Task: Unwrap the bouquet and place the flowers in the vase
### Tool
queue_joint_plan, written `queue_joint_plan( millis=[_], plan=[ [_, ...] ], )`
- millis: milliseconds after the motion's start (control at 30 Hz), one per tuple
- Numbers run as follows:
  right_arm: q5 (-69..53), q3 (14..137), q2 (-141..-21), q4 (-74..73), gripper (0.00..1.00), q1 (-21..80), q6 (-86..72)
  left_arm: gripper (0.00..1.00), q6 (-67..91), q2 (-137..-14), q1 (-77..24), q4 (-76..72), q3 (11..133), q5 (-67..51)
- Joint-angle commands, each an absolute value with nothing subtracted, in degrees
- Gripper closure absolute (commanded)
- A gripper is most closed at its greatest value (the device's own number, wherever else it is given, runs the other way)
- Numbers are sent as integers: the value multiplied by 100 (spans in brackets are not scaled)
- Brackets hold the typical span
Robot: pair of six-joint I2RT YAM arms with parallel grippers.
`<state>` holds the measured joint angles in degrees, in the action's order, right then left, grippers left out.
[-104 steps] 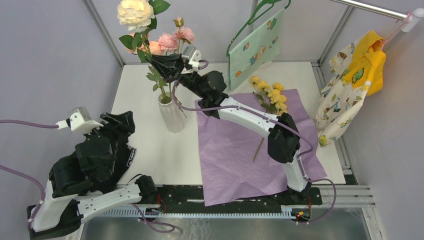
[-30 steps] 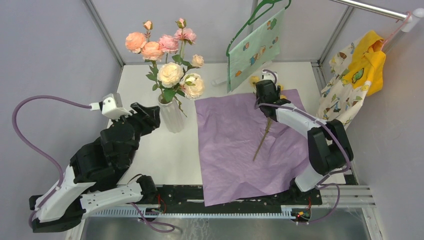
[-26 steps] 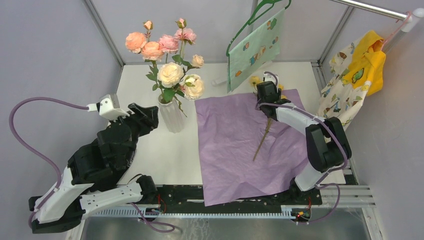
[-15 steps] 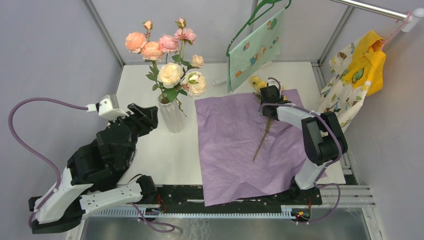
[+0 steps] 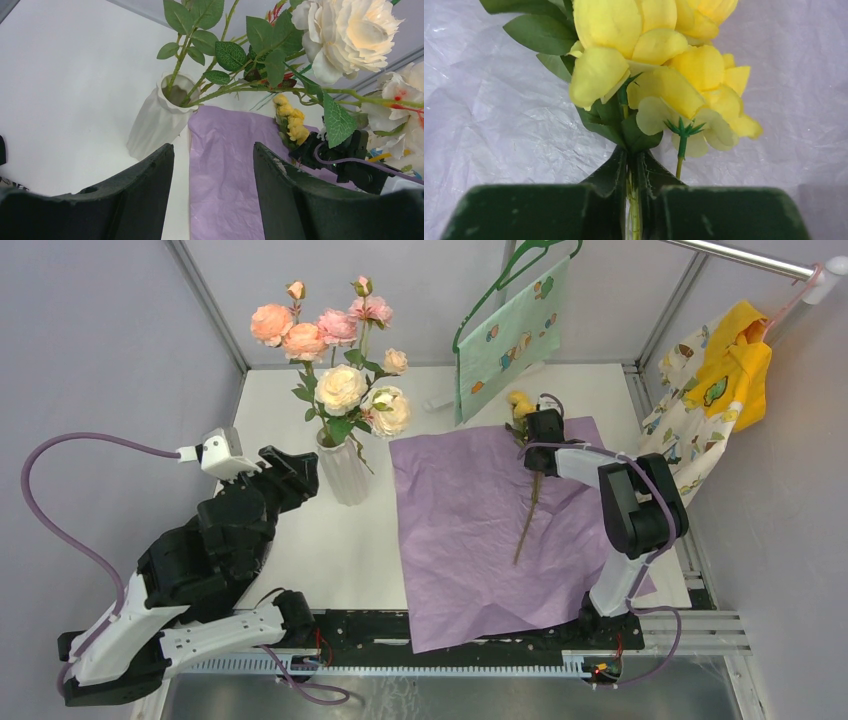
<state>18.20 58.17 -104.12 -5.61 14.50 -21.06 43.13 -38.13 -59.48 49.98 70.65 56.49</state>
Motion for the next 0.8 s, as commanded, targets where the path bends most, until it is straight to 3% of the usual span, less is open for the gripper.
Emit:
queue_joint_plan(
  millis=[0, 67, 467, 767],
  plan=[
    [1538, 5653, -10367, -391, 95, 1415, -2187, 34, 4186, -3882, -5938, 4900, 7119, 5719],
    [1406, 5576, -10226, -352, 100, 1414, -2236, 34, 4192, -3901, -5933, 4903, 7132, 5708],
    [112, 4746, -8146, 775, 100, 1545, -2640, 34, 4165, -3897, -5938, 4898, 7224, 5722],
    [-64, 4546, -6014, 1922, 100, 2473, -2197, 34, 4120, -3860, -5940, 5066, 7395, 5916]
  ],
)
